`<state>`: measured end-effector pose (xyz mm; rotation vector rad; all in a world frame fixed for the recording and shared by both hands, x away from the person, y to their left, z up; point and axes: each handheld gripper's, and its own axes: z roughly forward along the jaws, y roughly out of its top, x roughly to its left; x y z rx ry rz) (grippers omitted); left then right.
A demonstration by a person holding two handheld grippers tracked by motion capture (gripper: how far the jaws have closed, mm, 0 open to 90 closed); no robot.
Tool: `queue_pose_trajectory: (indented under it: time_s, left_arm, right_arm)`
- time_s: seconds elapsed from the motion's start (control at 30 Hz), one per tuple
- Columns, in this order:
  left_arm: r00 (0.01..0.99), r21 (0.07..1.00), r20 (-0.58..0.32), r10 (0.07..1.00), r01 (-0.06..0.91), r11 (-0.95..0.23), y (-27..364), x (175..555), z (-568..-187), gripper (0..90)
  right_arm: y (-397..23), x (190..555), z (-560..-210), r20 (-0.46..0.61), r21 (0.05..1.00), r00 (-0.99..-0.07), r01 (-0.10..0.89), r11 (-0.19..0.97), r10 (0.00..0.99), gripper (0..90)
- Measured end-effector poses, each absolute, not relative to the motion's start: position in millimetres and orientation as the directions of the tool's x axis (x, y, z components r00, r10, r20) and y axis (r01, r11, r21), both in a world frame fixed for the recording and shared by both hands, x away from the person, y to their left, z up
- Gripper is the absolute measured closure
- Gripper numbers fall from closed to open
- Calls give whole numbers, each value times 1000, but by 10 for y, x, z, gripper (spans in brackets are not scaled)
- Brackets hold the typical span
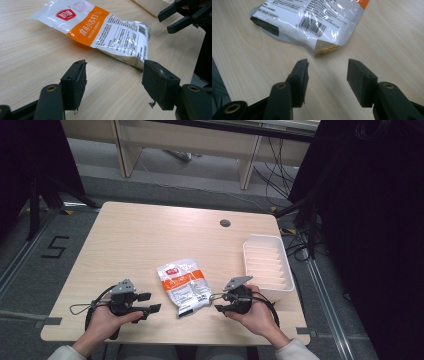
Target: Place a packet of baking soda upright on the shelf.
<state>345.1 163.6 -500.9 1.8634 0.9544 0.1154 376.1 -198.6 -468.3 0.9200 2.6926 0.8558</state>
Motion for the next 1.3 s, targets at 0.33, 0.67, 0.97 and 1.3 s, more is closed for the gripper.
queue_pose_trajectory:
  time_s: [0.33,0.67,0.97,1.3]
  left_arm:
    - [676,805,-323,662,565,-184,1621,3487,-5020,367]
    - [608,779,-388,692,618,-106,1612,3767,-5055,381]
    - [544,743,-424,724,667,-66,1557,4087,-5142,392]
    - [533,724,-440,722,686,-66,1504,4135,-5192,394]
  right_arm:
    - [-1973,3781,-4666,102,566,-775,560,605,623,450]
    - [-1942,3802,-4678,85,567,-776,554,610,625,442]
    - [-1946,3799,-4675,76,565,-776,551,615,626,434]
    - [-1935,3797,-4676,56,567,-786,532,629,615,434]
